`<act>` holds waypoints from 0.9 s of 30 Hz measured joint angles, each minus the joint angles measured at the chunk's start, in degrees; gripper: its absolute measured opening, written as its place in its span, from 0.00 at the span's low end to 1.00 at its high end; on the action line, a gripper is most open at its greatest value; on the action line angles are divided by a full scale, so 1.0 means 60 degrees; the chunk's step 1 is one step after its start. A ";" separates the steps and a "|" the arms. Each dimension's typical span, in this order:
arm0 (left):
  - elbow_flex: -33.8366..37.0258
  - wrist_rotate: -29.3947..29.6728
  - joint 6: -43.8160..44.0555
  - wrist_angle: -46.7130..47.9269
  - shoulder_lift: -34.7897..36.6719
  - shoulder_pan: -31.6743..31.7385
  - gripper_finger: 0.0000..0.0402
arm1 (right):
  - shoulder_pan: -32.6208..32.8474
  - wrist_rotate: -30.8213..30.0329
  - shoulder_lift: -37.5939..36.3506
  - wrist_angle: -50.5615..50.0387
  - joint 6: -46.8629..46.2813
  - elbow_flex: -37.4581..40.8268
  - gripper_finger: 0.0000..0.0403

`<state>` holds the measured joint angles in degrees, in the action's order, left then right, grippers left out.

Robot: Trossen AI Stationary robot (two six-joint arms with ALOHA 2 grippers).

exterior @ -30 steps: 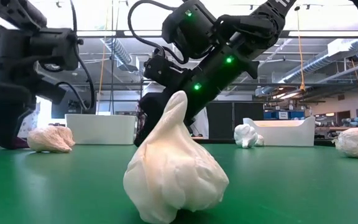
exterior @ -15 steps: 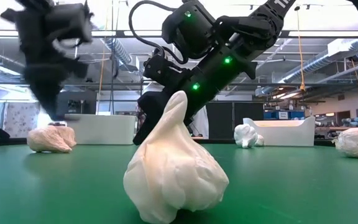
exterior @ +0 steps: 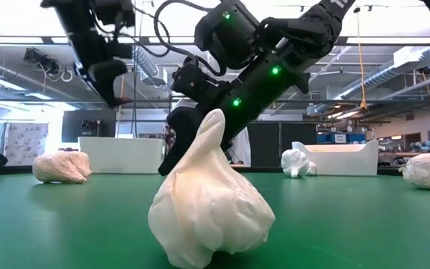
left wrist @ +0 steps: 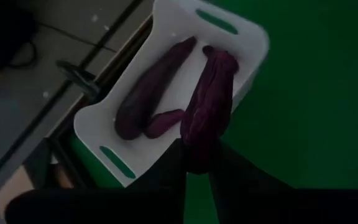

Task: Sort produce into baskets
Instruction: Put the violet eggplant into the left white bin, then put the top white garlic into the gray bin

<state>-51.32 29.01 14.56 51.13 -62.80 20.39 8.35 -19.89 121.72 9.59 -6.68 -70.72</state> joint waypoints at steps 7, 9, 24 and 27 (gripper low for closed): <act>0.0253 0.0001 -0.0549 -0.1245 -0.0562 0.1830 0.19 | 0.0204 -0.1004 -0.0783 -0.1035 0.0034 -0.0011 0.58; 0.0257 -0.0071 -0.0778 -0.1458 -0.0666 0.2073 0.23 | 0.0260 -0.1420 -0.1006 -0.1615 -0.0066 -0.0011 0.58; 0.0260 -0.0615 -0.1533 -0.1804 -0.0682 0.2301 0.58 | 0.0518 -0.2960 -0.2979 -0.6243 -0.2120 -0.0007 0.58; 0.0274 -0.1167 -0.1409 -0.1900 -0.0618 0.1785 0.58 | 0.0591 -0.4218 -0.3347 -0.7664 -0.2414 -0.0007 0.58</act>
<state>-49.67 22.01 6.11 39.73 -66.51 31.10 11.90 -45.20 101.64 -36.39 -21.17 -70.76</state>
